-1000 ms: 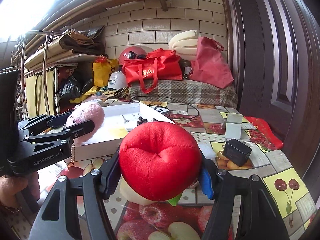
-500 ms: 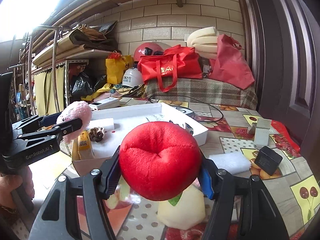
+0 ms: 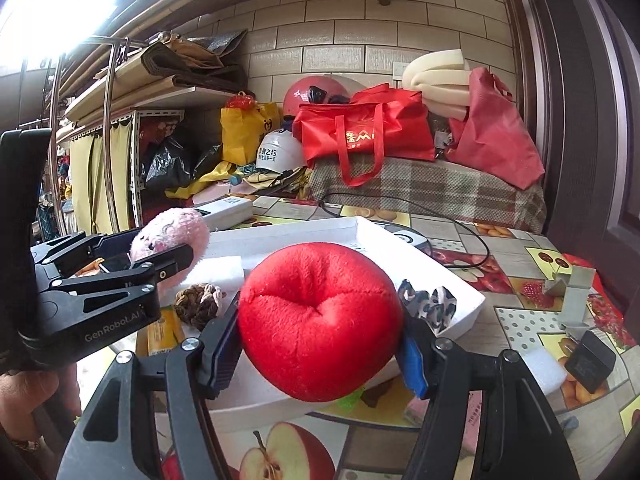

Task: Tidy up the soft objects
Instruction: 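Carry the pink plush with the left tool into the tray while the right tool drops the apple plush there, then grasp the pale yellow foam pad with the left tool while the right tool grasps the braided rope knot, then carry the foam pad with the left tool into the tray while the right tool releases the rope knot there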

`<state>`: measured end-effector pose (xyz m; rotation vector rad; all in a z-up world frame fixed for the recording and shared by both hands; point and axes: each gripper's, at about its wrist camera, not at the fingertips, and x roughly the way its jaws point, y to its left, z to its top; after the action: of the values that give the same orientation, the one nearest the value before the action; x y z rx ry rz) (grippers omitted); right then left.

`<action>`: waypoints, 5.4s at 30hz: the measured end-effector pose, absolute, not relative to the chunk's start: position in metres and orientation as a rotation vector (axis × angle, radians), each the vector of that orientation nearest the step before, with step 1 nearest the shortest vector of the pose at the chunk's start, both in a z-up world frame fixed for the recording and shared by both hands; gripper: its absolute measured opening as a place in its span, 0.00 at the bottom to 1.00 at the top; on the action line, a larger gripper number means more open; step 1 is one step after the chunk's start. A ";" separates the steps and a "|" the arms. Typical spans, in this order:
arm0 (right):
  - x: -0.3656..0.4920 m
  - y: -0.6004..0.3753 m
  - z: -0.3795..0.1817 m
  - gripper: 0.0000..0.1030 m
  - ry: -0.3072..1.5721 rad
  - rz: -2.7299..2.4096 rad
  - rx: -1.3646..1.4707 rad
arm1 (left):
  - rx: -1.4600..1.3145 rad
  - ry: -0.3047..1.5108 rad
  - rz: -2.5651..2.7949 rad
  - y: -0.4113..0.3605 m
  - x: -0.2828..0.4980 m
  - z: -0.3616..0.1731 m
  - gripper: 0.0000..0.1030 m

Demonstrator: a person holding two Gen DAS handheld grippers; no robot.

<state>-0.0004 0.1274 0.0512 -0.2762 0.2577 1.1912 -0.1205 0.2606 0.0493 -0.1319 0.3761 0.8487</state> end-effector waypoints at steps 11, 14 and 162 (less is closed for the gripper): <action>0.019 0.179 0.050 0.64 0.318 1.153 -0.284 | -0.295 0.492 0.775 0.304 -0.104 0.040 0.52; 0.017 0.180 0.050 0.64 0.309 1.155 -0.298 | -0.312 0.486 0.775 0.304 -0.105 0.040 0.52; 0.033 0.064 0.053 0.30 0.249 1.140 -0.238 | -0.134 0.299 0.874 0.228 -0.125 0.056 0.58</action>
<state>0.0327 0.0635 0.0525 -0.2382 0.2490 1.1404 -0.1250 0.2279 0.0556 -0.1341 0.2992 0.8737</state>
